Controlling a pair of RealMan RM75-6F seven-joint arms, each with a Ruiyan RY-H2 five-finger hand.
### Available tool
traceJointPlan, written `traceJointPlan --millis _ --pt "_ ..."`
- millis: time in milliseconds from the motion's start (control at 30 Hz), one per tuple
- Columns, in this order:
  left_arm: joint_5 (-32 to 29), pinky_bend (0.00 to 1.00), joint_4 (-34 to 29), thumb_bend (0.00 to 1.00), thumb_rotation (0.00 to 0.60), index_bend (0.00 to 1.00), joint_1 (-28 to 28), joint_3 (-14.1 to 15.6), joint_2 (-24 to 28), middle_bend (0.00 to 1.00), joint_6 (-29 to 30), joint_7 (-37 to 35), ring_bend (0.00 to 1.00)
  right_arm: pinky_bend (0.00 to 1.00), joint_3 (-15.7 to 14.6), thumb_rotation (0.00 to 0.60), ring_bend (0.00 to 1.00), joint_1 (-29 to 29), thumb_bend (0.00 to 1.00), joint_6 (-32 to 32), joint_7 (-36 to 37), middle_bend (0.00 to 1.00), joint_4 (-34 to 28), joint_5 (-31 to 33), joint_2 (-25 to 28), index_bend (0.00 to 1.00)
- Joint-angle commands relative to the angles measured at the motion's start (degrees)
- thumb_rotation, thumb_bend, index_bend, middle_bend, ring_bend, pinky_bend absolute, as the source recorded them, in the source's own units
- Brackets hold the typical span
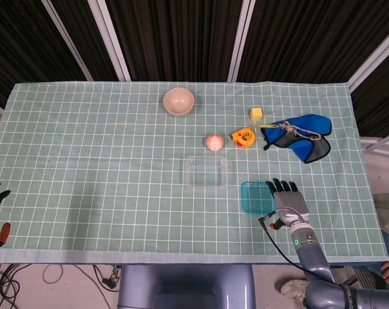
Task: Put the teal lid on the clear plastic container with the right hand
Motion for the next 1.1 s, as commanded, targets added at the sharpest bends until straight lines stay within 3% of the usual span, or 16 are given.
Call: traceJointPlan --millis 33,500,1100 --pt "-0.07 0.0 -0.06 0.46 0.6 0.11 0.04 -0.02 0.05 0.0 0.05 -0.03 0.0 0.0 0.08 0.6 0.0 1.19 0.1 0.05 0.19 0.02 3.27 0.84 -2.96 0.04" --pt "-0.94 0.0 -0.36 0.46 0.6 0.11 -0.04 -0.03 0.37 0.0 -0.66 -0.08 0.0 0.0 -0.58 0.6 0.0 4.63 0.1 -3.33 -0.66 0.03 12.96 2.75 -8.4 0.04" --pt "-1.57 0.0 -0.54 0.46 0.6 0.11 0.0 -0.11 0.45 0.0 -0.93 -0.08 0.0 0.0 -0.96 0.6 0.0 5.83 0.1 -4.96 1.02 0.12 17.53 2.66 -10.78 0.04"
